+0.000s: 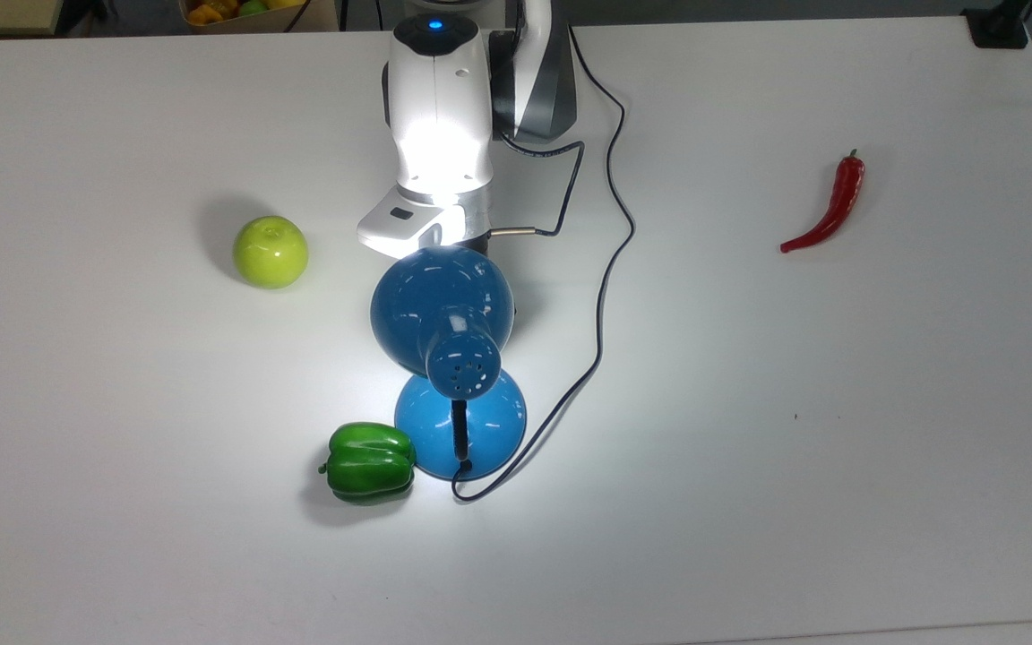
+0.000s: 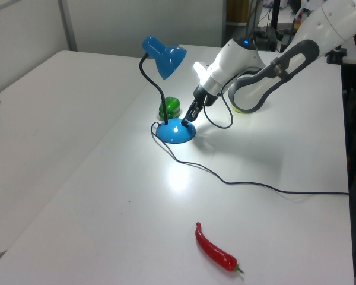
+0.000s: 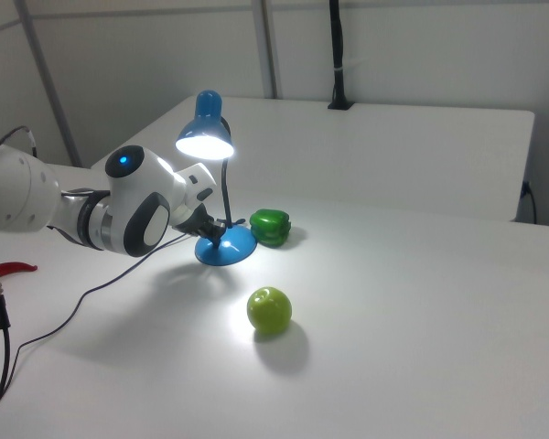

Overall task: Turn on desk lamp
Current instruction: 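Lift the gripper off the lamp base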

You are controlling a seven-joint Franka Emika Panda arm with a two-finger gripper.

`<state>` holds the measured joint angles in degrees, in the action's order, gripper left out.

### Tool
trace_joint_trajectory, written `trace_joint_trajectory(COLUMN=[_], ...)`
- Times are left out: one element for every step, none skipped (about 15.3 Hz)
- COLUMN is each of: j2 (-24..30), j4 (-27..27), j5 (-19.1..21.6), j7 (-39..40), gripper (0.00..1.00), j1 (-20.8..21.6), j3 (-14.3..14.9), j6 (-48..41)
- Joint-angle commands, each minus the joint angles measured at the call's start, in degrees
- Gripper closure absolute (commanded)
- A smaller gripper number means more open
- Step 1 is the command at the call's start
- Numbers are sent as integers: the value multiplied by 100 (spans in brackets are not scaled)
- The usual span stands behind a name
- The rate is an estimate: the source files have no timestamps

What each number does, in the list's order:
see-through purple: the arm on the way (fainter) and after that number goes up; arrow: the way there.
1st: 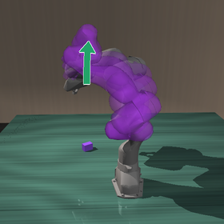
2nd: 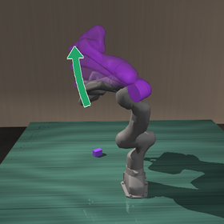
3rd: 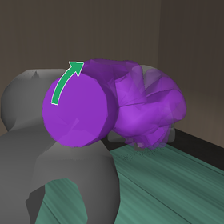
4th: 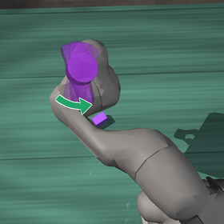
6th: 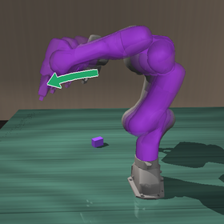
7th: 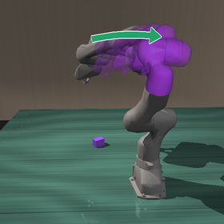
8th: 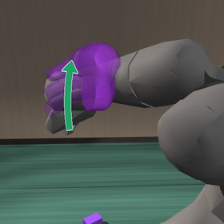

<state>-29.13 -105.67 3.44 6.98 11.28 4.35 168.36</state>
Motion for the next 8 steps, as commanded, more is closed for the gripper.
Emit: trace_joint_trajectory(j2=[-339, -339, -322, -304, -243, -173, -41, 99], j4=[29, 29, 29, 20, 2, -32, -85, -233], j5=[-36, -36, -36, -36, -45, -36, -36, -36], j7=[-74, -74, -65, -65, -57, -56, -56, -56], gripper=[100, 100, 100, 100, 100, 100, 100, 100], j1=[67, 67, 67, 58, 41, 32, 23, 23], j3=[39, 39, 39, 39, 39, 39, 39, 39], j6=[329, 320, 320, 311, 285, 259, 232, 189])
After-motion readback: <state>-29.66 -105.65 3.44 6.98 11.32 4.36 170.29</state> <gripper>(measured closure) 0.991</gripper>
